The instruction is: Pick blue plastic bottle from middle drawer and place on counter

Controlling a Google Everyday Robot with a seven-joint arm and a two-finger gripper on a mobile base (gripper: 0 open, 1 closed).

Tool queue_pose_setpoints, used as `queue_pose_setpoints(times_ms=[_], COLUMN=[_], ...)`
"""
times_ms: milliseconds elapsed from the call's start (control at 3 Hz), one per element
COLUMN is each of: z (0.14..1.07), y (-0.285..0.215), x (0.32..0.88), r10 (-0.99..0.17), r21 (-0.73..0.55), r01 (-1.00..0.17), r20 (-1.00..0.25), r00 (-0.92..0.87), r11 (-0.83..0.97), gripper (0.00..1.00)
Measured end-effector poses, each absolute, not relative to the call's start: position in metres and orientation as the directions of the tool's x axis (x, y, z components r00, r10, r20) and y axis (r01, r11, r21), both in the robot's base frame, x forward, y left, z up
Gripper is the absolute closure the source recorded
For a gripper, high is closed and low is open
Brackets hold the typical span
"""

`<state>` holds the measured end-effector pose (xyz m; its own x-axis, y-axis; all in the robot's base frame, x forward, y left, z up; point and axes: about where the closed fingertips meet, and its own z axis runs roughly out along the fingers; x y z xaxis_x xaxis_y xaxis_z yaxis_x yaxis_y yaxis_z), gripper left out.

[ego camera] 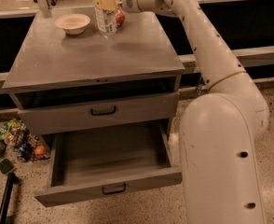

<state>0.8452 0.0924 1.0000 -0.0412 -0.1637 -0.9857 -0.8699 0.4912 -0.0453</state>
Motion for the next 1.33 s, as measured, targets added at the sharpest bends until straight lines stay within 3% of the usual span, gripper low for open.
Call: queue_pose_setpoints(times_ms=[333, 667, 1333], z=[0.989, 0.980, 0.966], y=[0.098, 0.101, 0.105], x=[0.859, 0.868, 0.871], r10=[-0.162, -0.120, -0.109], r21=[-0.025, -0.005, -0.036], r01=[-0.858, -0.855, -0.858], r20=[-0.985, -0.991, -0.994], r00=[-0.068, -0.067, -0.023], r11=[0.513, 0.519, 0.513], gripper=[1.00, 0.83, 0.37])
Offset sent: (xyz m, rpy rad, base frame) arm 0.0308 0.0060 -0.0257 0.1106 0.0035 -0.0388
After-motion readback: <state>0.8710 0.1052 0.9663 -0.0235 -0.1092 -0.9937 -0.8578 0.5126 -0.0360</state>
